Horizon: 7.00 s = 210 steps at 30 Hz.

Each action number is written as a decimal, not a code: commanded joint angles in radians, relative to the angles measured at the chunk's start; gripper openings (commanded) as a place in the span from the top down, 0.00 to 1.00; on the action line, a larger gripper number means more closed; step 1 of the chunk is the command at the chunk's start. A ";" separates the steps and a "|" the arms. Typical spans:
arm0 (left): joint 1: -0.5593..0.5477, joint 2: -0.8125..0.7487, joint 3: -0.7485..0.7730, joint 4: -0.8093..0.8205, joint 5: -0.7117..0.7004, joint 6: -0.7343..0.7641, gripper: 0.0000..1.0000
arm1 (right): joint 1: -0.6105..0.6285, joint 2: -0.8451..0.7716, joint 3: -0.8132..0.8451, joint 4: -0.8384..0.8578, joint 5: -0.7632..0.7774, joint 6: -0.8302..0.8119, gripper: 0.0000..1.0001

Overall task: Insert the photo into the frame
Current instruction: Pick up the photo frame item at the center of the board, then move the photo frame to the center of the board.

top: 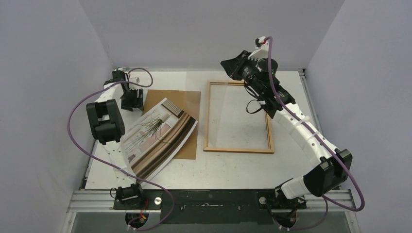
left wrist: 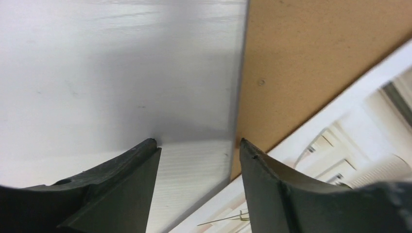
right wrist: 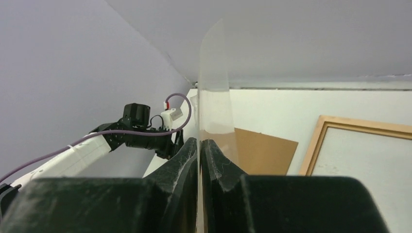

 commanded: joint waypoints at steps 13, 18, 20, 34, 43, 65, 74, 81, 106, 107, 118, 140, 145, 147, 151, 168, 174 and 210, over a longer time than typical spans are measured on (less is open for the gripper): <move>-0.146 -0.257 0.060 -0.180 0.466 0.005 0.03 | -0.085 -0.114 0.300 -0.256 -0.218 -0.125 0.93; -0.143 -0.338 0.050 -0.219 0.669 0.045 0.04 | -0.091 -0.121 0.332 -0.251 -0.303 -0.078 0.92; -0.131 -0.372 0.044 -0.227 0.751 0.051 0.04 | -0.098 -0.126 0.323 -0.228 -0.339 -0.044 0.92; -0.052 -0.579 -0.078 -0.363 1.159 0.234 0.04 | -0.147 -0.131 0.199 0.101 -0.537 0.264 0.90; -0.071 -0.796 -0.403 -0.146 1.217 0.124 0.04 | -0.144 -0.147 0.178 0.097 -0.450 0.334 0.95; -0.028 -1.076 -0.859 1.392 1.110 -1.138 0.04 | -0.141 -0.180 0.190 0.128 -0.326 0.503 0.95; -0.058 -1.003 -0.878 1.611 1.101 -1.323 0.03 | -0.139 -0.181 0.102 0.234 -0.333 0.574 0.95; -0.117 -0.951 -0.897 1.855 1.116 -1.529 0.09 | -0.137 -0.190 0.057 0.268 -0.324 0.583 0.95; -0.057 -1.005 -0.800 1.104 1.072 -0.882 0.04 | -0.135 -0.190 0.037 0.298 -0.320 0.618 0.95; -0.066 -1.003 -0.805 1.117 1.081 -0.886 0.04 | -0.134 -0.188 0.038 0.298 -0.320 0.620 0.95; -0.182 -1.005 -0.864 1.297 1.129 -1.034 0.07 | -0.133 -0.185 -0.028 0.347 -0.313 0.640 0.95; -0.153 -1.013 -0.865 1.442 1.112 -1.307 0.97 | -0.156 -0.229 -0.238 0.226 -0.271 0.482 0.48; -0.137 -0.994 -0.887 1.490 1.061 -1.375 1.00 | -0.158 -0.238 -0.318 0.249 -0.281 0.492 0.45; -0.134 -0.986 -0.905 1.550 1.047 -1.428 1.00 | -0.158 -0.241 -0.354 0.275 -0.284 0.508 0.44; -0.129 -0.973 -0.925 1.606 1.005 -1.489 1.00 | -0.158 -0.241 -0.421 0.336 -0.292 0.551 0.44; -0.105 -1.054 -1.029 1.456 0.727 -1.462 1.00 | -0.025 -0.176 -0.534 0.545 -0.243 0.657 0.35; -0.095 -1.056 -1.019 1.433 0.705 -1.454 1.00 | -0.004 -0.177 -0.556 0.575 -0.238 0.677 0.42; -0.562 -0.575 -0.556 0.551 0.216 -0.545 0.03 | -0.252 -0.403 0.001 -0.481 0.020 0.081 0.92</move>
